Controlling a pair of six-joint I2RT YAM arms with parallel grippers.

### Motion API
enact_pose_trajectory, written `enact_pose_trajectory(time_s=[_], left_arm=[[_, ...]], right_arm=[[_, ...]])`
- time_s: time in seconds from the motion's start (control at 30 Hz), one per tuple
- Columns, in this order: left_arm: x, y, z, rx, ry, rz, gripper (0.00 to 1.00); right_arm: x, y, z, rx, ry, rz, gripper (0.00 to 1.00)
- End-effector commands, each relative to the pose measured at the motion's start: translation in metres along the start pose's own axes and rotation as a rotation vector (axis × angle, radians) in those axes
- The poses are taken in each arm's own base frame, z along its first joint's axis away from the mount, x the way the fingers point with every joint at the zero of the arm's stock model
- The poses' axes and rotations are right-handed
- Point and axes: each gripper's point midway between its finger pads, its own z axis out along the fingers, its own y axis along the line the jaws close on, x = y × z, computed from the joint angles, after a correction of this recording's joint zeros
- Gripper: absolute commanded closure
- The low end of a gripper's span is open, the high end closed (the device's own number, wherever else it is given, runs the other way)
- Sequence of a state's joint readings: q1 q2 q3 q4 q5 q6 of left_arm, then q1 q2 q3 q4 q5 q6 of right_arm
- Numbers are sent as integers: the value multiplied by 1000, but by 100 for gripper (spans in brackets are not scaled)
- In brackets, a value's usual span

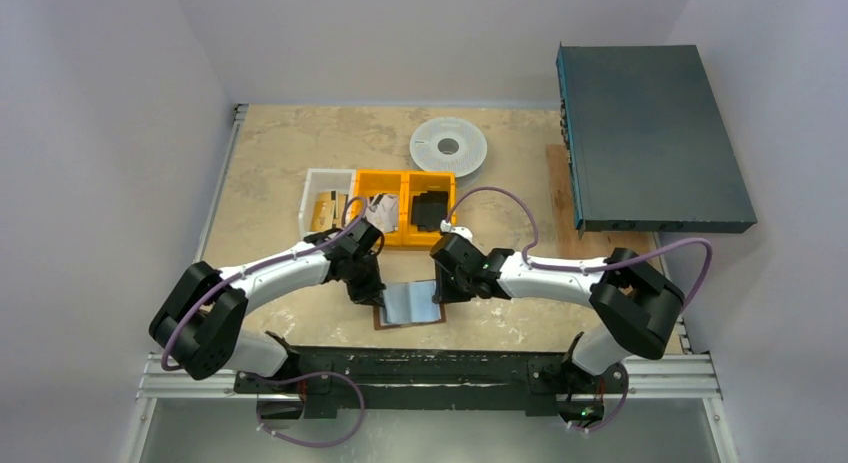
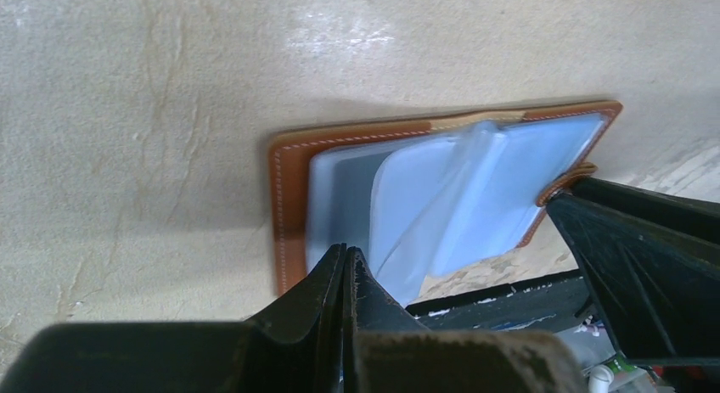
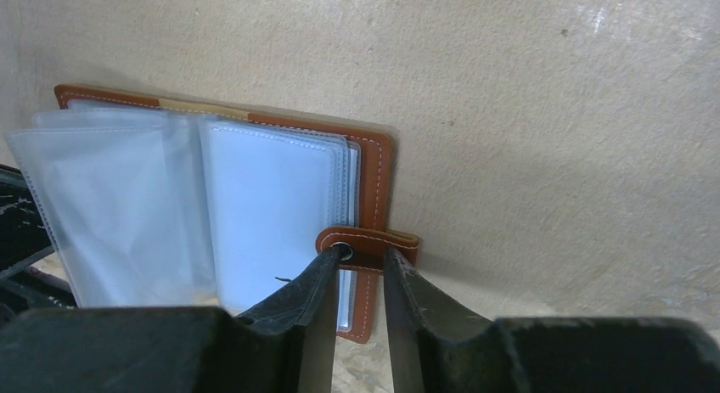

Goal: Take the credit cards out of the card holder
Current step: Remove the credit card from the card holder.

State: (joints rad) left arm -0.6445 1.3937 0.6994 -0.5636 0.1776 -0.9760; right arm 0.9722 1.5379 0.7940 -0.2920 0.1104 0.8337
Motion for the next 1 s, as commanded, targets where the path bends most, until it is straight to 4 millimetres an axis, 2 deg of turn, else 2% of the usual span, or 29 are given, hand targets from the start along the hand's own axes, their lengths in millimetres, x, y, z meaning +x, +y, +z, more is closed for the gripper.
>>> enact_pose_trajectory(time_s=[0.0,0.13,0.33,0.4,0.57,0.77,0.9,0.97], left_arm=[[-10,-27,-14,89,-46,48,100],[-10,-38,-16,130,-44,54,100],[-9,-57,-15,181,-32,59,100],[-9,-64,-12,191,-22,64,99],[-7,-73,-2,174,-4,58,99],[-5,-71,16,122,28,40,97],[-1,-73,23,111,48,45,96],[-1,-75,23,116,46,50,96]], right_arm=[[6,-2,9,-4,15,-8,78],[5,-3,13,0,13,-19,80],[3,10,9,-61,15,-20,81],[4,18,4,-102,24,-17,81],[-9,22,-15,-115,-25,3,78],[-24,18,-37,-88,-90,26,69],[-32,25,-49,-122,-117,25,66],[-35,26,-50,-118,-127,21,66]])
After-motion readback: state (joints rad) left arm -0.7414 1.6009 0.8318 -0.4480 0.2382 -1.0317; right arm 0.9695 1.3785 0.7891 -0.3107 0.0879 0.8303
